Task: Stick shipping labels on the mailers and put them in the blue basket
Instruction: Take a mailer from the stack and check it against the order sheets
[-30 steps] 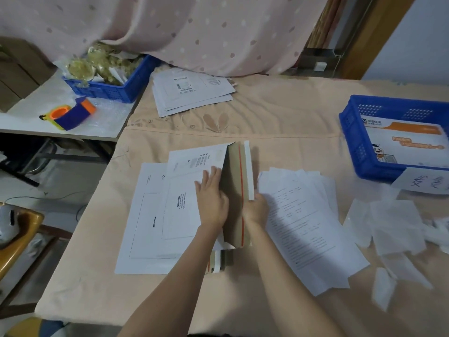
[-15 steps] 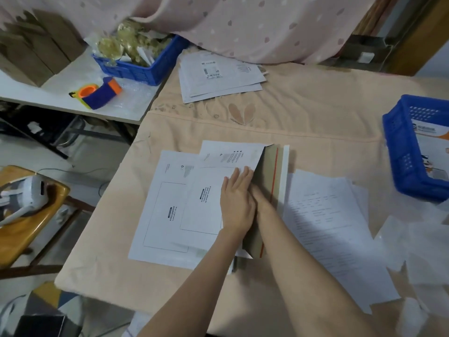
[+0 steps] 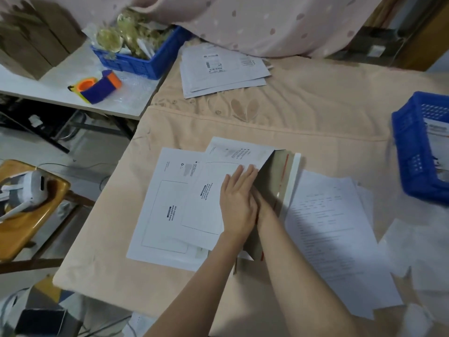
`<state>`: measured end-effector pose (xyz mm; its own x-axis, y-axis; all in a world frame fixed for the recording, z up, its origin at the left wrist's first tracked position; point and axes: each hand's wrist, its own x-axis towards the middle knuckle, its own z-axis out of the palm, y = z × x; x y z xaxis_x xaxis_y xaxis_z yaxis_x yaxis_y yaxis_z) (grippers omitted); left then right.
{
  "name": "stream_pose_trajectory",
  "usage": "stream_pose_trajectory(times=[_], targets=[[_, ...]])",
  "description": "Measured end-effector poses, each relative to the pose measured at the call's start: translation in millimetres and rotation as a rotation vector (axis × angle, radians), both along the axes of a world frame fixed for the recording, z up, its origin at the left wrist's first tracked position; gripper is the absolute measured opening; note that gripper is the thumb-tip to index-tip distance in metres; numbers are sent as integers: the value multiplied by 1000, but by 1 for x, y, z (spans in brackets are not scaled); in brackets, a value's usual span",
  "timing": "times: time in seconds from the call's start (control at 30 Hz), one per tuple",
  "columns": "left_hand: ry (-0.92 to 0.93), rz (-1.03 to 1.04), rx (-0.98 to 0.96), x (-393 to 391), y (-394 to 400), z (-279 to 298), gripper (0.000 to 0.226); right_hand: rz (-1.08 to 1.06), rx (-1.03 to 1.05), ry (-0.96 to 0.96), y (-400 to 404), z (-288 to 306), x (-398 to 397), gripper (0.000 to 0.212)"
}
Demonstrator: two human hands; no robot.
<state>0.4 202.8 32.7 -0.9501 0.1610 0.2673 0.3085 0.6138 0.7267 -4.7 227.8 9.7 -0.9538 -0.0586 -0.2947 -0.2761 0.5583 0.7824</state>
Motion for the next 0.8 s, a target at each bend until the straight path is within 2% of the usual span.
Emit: stream_pose_trajectory(times=[0.03, 0.1, 0.13, 0.2, 0.23, 0.27, 0.3, 0.33, 0.37, 0.43, 0.5, 0.53, 0.57, 0.63, 0.67, 0.7, 0.8], targets=[[4, 17, 7, 0, 1, 1, 68, 11, -49, 27, -1, 1, 3, 88], [13, 62, 34, 1, 3, 5, 64, -219, -475, 15, -3, 8, 13, 54], [14, 78, 50, 1, 4, 7, 64, -317, -630, -15, -4, 11, 17, 57], [3, 86, 65, 3, 3, 12, 66, -456, -829, -76, -3, 23, 14, 76], [-3, 82, 61, 4, 2, 13, 67, -488, -908, -24, -1, 25, 15, 68], [-4, 74, 53, 6, 2, 16, 67, -612, -1074, 54, 5, 35, 14, 54], [-1, 62, 49, 7, 3, 19, 68, -797, -1464, 207, 7, 48, 14, 43], [3, 51, 48, 9, 5, 22, 68, -1022, -1772, 150, 17, 51, 27, 38], [6, 49, 52, 11, 9, 27, 68, -1107, -1946, 50, 32, 58, 31, 33], [7, 58, 53, 14, 20, 33, 67, -1115, -2111, 133, 68, 64, 38, 24], [11, 45, 39, 16, 29, 37, 65, -1125, -2116, 312, 100, 61, 48, 20], [9, 38, 34, 16, 34, 37, 64, -1147, -2134, 468, 117, 63, 55, 17], [-3, 36, 29, 17, 38, 36, 62, -1182, -2139, 689, 132, 68, 65, 13], [-27, 28, 5, 21, 48, 34, 58, -1256, -2016, 1185, 166, 73, 90, 6], [-26, 17, -12, 25, 53, 33, 57, -1298, -1913, 1315, 182, 68, 102, 10], [-23, 2, -29, 30, 57, 31, 56, -1331, -1768, 1285, 194, 63, 114, 15], [-43, -53, -70, 46, 71, 23, 54, -1351, -1422, 726, 210, 28, 138, 52]])
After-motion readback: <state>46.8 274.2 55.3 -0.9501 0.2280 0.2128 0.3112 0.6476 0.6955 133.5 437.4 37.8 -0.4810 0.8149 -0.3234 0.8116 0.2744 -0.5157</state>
